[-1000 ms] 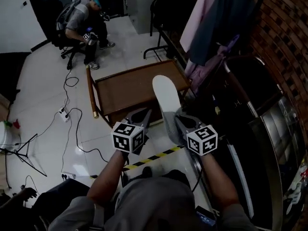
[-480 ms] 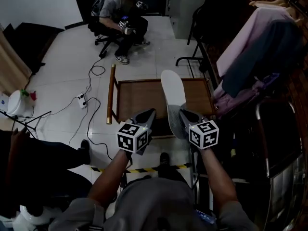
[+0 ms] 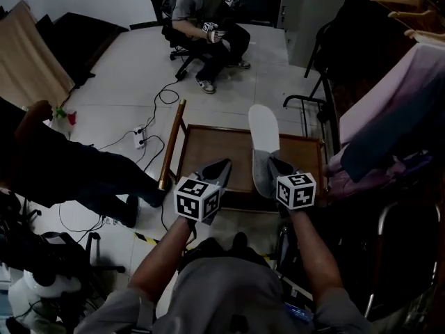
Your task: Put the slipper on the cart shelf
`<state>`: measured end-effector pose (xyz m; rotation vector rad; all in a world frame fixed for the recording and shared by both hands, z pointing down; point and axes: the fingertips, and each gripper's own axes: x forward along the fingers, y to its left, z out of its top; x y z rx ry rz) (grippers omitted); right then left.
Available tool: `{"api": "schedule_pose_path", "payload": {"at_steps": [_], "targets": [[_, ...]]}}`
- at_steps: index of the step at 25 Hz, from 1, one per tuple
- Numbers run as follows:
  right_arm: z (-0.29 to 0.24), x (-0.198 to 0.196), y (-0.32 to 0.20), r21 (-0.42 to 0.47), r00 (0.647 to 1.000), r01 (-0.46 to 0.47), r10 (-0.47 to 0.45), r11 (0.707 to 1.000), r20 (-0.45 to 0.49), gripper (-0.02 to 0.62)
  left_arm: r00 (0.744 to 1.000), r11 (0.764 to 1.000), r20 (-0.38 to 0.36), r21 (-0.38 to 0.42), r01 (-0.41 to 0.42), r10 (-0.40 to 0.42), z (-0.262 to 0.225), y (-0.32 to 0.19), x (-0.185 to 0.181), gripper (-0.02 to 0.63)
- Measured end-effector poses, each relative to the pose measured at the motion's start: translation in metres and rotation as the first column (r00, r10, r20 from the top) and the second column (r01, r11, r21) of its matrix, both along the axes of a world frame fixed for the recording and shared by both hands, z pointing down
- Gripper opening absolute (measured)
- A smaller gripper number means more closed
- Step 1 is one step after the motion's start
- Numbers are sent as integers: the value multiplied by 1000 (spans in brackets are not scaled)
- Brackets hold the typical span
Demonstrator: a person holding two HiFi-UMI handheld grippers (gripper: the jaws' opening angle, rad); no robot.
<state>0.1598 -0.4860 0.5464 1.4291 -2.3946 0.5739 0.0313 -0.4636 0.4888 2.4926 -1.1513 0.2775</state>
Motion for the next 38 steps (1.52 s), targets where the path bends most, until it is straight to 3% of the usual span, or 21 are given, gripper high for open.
{"api": "schedule_pose_path", "payload": {"at_steps": [7, 16, 23, 26, 32, 38], "targets": [[61, 5, -35, -121, 999, -30, 25, 992, -42, 8, 999, 999, 31, -30, 18, -17, 22, -31, -9, 6], [141, 4, -51, -279, 994, -70, 45, 958, -96, 8, 999, 995, 43, -97, 18, -13, 49, -43, -15, 6], [175, -8, -50, -333, 995, -76, 49, 940, -91, 45, 999, 993, 49, -119, 12, -6, 58, -42, -27, 7], [168, -13, -49, -322, 997, -62, 41, 945, -72, 99, 999, 993, 47, -120, 0, 5, 59, -44, -31, 7], [119, -6, -48, -235, 996, -80, 69, 969, -58, 103, 999, 994, 14, -103, -39, 41, 47, -45, -25, 7], [22, -9, -38, -51, 998, -69, 70, 996, 10, 0, 998, 997, -30, -48, -59, 58, 11, -38, -27, 6]]}}
